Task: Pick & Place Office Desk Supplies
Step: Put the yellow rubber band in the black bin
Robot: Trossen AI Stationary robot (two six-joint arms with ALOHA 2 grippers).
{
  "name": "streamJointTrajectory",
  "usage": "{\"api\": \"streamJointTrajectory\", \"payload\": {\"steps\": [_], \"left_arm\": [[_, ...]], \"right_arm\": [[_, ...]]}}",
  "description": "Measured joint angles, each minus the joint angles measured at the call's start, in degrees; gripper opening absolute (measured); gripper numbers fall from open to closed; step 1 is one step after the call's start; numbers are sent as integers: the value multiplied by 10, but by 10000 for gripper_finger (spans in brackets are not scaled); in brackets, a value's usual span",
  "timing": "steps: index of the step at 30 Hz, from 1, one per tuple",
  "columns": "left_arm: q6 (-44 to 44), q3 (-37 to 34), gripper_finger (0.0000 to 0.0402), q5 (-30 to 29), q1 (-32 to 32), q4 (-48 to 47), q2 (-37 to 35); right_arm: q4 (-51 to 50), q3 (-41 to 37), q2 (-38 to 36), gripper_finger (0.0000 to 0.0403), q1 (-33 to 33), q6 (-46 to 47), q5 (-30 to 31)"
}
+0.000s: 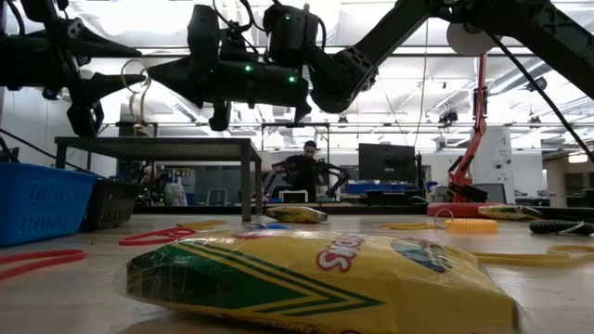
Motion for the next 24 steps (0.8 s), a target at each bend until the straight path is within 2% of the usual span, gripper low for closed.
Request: {"api": "streamJointTrajectory", "payload": {"steps": [14,24], "left_arm": [[1,0,10,0,0,1,0],[1,0,3,0,0,1,0]], "right_arm": [[-1,0,0,8,0,1,0],[-1,0,0,8,0,26,-7]]}}
